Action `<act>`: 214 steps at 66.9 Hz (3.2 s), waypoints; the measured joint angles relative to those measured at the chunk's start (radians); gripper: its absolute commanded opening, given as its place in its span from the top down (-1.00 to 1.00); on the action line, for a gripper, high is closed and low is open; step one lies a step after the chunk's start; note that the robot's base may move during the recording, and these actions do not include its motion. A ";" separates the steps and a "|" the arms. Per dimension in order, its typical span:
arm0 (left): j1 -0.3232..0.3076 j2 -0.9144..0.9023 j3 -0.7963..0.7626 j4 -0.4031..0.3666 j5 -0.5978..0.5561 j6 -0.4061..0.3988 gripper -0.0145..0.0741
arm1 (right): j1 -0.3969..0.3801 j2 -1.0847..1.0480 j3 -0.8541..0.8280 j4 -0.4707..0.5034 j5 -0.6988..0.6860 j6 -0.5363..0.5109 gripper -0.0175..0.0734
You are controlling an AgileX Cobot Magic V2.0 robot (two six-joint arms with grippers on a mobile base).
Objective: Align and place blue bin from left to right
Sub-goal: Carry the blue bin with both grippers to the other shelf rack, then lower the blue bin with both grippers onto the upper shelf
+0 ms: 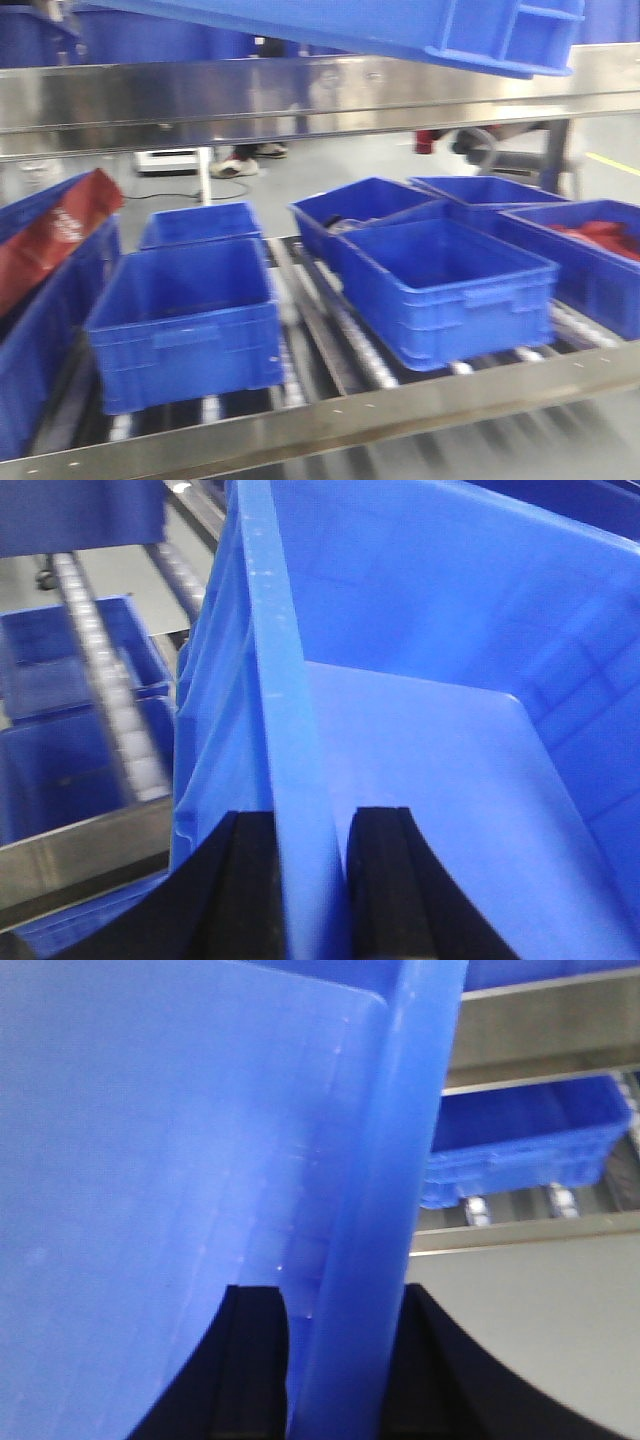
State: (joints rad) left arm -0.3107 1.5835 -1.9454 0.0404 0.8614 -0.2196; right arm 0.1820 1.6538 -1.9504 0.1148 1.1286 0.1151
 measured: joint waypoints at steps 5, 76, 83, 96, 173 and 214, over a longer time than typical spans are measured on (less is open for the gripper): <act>0.000 0.000 0.000 0.000 0.000 0.000 0.92 | 0.000 0.000 0.000 0.000 0.000 0.000 0.77; 0.000 0.000 0.000 0.000 0.000 0.000 0.92 | 0.000 0.000 0.000 0.002 0.000 0.000 0.77; 0.000 0.000 0.000 0.000 0.000 0.000 0.92 | 0.000 0.000 0.000 0.002 0.000 0.000 0.77; 0.000 0.000 0.000 0.000 0.000 0.000 0.92 | 0.000 0.000 0.000 0.002 0.000 0.000 0.77; 0.000 0.000 0.000 0.000 0.000 0.000 0.92 | 0.000 0.000 0.000 0.002 0.000 0.000 0.77; 0.000 0.000 0.000 0.004 0.000 0.000 0.92 | 0.000 0.000 0.000 0.000 -0.030 -0.002 0.77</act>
State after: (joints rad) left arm -0.3107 1.5835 -1.9454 0.0445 0.8614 -0.2196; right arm 0.1820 1.6538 -1.9504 0.1146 1.0984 0.1132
